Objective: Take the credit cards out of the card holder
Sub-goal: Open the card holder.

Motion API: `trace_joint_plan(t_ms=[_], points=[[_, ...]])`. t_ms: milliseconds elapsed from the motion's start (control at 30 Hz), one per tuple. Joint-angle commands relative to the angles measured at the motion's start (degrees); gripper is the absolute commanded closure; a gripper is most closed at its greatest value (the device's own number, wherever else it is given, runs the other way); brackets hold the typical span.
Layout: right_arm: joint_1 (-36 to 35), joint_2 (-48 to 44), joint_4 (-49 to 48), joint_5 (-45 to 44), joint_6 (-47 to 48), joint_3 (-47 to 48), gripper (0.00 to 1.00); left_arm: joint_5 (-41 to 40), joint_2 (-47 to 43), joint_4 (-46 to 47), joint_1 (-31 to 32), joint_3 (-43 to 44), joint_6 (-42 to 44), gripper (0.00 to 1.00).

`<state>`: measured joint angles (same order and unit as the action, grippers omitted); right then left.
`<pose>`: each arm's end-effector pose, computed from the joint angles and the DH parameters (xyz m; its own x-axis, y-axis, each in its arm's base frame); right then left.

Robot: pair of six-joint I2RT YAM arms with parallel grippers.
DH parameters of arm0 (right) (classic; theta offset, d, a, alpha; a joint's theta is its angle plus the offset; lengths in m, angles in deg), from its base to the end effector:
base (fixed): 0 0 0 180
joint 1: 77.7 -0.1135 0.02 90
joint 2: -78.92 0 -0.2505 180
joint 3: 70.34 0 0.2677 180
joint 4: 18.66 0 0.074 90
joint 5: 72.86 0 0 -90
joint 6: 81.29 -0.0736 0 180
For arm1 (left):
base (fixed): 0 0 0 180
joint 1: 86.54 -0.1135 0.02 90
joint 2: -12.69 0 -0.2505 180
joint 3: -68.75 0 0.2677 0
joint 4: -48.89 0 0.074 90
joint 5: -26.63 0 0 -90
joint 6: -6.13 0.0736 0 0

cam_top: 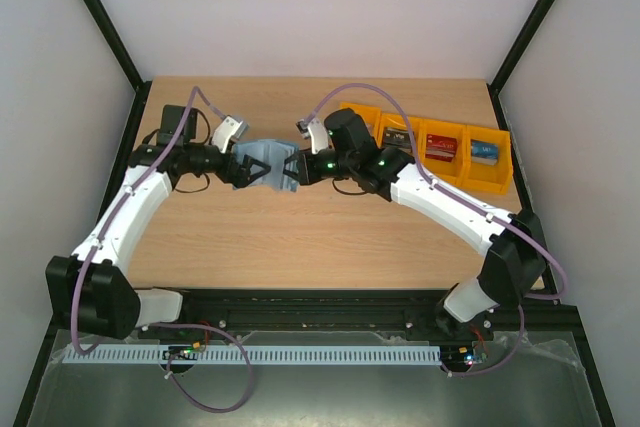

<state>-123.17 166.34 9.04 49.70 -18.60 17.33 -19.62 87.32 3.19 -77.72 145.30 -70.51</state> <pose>0.2503 0.3109 0.3022 -0.7166 -0.1770 -0.6747 -0.6831 0.3734 0.6276 0.3015 -0.0983 0.2760 -0.5256 0.2505 -0.8130 0.7458 0.5955 -0.2987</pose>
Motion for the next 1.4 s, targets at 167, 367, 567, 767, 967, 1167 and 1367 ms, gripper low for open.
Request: trace_joint_plan(t_ms=[167,367,567,767,967,1167,1367], points=[[0.5,-1.8,-7.9,10.5,3.4,-1.0,0.98,15.1,-3.9,-1.4,0.4,-0.8,1.3,0.20],[0.8,-3.6,-11.0,11.8,3.0,-2.8,0.98,17.8,-3.9,-1.7,0.6,-1.1,1.6,0.69],[1.2,-5.8,-13.7,13.8,3.3,-5.1,0.92,16.1,-4.0,-2.7,-0.6,-0.5,3.3,0.98],[2.9,-9.6,-15.0,13.9,7.0,-10.6,0.58,22.0,-4.5,-7.0,-4.4,1.7,7.7,0.98],[3.4,-10.7,-18.0,15.3,7.8,-14.6,0.46,27.0,-4.6,-15.1,-4.4,5.4,15.2,0.98],[3.4,-9.0,-17.1,13.1,7.5,-13.8,0.63,27.3,-4.8,-16.0,-4.5,6.0,16.1,0.98],[3.4,-9.9,-16.3,14.6,9.4,-14.6,0.64,27.1,-5.4,-17.0,-5.4,5.6,18.0,0.98]])
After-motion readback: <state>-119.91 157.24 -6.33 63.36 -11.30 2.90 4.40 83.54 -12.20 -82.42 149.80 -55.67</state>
